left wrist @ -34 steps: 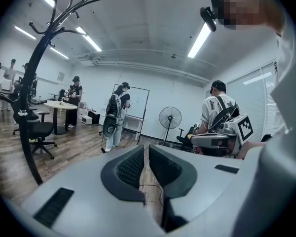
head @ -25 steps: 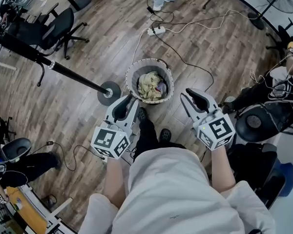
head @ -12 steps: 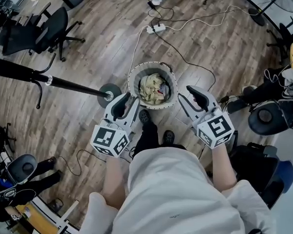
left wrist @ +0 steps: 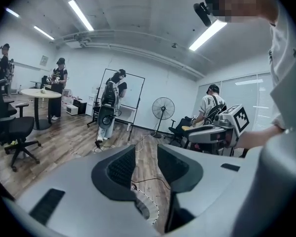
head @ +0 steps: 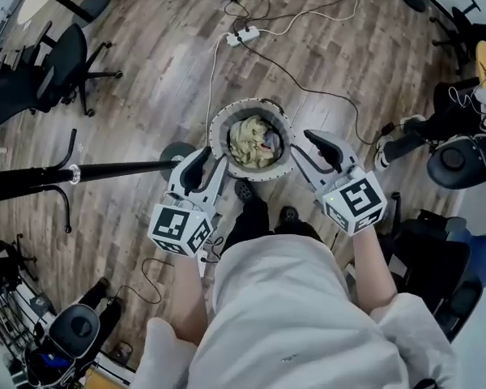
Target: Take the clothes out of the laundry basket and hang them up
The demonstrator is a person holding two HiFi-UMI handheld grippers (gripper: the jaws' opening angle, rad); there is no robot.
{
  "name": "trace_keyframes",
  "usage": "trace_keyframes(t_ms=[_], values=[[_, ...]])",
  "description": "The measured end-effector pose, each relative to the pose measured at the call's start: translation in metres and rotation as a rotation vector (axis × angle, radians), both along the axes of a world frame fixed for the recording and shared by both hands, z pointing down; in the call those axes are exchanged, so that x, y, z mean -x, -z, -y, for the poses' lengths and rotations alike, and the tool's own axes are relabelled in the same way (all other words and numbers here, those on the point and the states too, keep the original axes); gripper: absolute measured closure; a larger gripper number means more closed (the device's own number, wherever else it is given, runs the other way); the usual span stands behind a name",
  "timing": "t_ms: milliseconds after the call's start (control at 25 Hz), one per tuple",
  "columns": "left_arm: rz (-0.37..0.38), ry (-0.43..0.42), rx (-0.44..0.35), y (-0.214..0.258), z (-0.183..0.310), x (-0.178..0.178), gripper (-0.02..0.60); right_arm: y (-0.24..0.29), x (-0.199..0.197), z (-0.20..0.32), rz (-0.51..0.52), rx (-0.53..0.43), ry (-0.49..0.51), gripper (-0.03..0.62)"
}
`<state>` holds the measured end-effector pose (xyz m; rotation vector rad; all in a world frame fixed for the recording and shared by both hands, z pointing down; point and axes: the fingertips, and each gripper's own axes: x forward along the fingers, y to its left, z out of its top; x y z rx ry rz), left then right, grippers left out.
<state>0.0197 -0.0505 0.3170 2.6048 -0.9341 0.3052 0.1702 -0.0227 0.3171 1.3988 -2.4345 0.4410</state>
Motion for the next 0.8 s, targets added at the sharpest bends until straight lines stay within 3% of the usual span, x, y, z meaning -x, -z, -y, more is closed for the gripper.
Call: trace_keyframes(t_ms=[440, 800], values=[[0.067, -0.120, 0.059, -0.047, 0.026, 0.003, 0.448, -0.048, 0.015, 0.017, -0.028, 0.105, -0.073, 0.459], [0.063, -0.065, 0.113, -0.089, 0.029, 0.006, 0.448, -0.096, 0.028, 0.021, -0.067, 0.160, 0.010, 0.461]])
